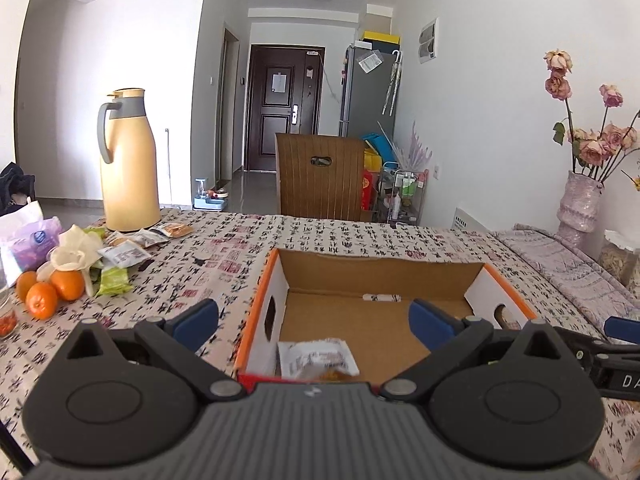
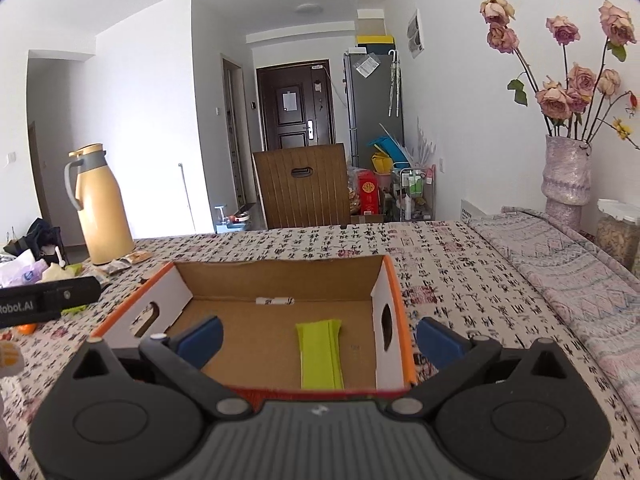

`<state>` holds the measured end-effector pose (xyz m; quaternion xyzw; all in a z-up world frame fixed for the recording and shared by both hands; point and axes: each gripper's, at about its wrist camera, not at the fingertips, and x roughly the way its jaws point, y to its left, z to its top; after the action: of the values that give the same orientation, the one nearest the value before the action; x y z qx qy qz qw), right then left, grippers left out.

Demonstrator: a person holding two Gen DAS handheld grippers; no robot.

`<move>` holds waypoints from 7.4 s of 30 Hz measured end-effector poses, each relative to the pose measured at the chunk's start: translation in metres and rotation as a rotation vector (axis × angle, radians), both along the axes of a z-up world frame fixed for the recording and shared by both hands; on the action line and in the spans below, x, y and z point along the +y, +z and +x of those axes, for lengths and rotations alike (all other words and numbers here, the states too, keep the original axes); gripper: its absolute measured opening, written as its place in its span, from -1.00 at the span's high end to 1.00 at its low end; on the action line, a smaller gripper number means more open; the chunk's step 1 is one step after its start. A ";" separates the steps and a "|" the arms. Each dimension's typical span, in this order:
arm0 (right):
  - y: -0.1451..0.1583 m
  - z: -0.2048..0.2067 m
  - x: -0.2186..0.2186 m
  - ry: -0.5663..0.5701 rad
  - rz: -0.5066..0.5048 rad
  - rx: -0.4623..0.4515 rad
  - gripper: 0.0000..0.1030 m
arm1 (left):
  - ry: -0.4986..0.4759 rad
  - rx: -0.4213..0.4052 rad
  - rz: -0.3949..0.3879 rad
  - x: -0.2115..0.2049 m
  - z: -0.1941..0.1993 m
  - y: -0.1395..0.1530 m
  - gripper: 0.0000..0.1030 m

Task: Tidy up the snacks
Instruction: 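Release the green bar and white packet into the box with both grippers, then grasp a silver-and-yellow wrapper from the pile with the right gripper, then grasp the gold pumpkin-seed crisp packet with the left gripper while the right gripper holds its wrapper, then lower both packets into the box and open both grippers, then move both grippers back over the snack pile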

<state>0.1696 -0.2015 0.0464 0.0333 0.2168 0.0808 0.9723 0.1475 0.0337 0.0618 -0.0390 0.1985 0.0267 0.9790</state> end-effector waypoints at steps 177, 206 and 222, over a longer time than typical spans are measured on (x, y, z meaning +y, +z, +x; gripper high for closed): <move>-0.041 0.096 0.021 -0.011 0.028 0.057 -0.41 | 0.051 0.102 0.051 -0.015 0.120 -0.039 -1.00; -0.005 0.056 0.012 -0.028 0.027 -0.022 -1.00 | 0.019 0.106 0.036 -0.021 0.084 -0.013 -1.00; -0.010 -0.015 -0.013 -0.033 0.011 -0.001 -1.00 | -0.036 0.116 0.028 -0.024 0.012 -0.016 -1.00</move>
<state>0.1543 -0.2147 0.0360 0.0419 0.2152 0.0659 0.9734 0.1591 0.0094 0.0460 -0.0202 0.2551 0.0139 0.9666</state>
